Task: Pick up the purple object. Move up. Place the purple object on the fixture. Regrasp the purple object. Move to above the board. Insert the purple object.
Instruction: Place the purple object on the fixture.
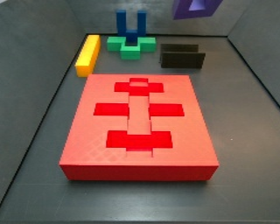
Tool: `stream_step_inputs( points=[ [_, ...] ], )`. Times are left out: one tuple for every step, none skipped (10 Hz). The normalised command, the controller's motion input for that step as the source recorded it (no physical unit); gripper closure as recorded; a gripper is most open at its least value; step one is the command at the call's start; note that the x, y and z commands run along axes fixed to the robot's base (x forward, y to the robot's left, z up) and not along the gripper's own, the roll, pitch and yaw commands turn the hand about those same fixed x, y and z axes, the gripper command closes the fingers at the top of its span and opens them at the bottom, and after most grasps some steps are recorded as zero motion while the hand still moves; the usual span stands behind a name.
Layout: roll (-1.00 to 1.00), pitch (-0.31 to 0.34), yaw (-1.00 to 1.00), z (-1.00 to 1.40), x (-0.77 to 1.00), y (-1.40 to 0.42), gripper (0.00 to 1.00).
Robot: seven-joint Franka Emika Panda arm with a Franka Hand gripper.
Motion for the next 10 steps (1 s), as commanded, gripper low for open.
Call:
stream_step_inputs(
  points=[
    [0.00,0.114,-0.05,-0.33,0.34,0.30,1.00],
    [0.11,0.169,-0.14,-0.34,0.38,0.26,1.00],
    [0.35,0.180,-0.25,-0.37,0.27,0.18,1.00],
    [0.45,0.194,-0.26,-0.41,0.20,0.09,1.00],
    [0.40,0.143,-0.23,-0.51,0.05,0.00,1.00],
    [0.03,0.049,-0.13,-0.41,0.00,0.02,1.00],
    [-0.10,0.000,0.00,-0.33,0.03,0.07,1.00],
    [-0.04,0.020,0.00,-0.30,0.05,0.05,1.00],
    [0.00,0.000,0.00,-0.35,0.00,0.07,1.00],
    [0.00,0.000,0.00,-0.37,0.00,0.08,1.00]
  ],
)
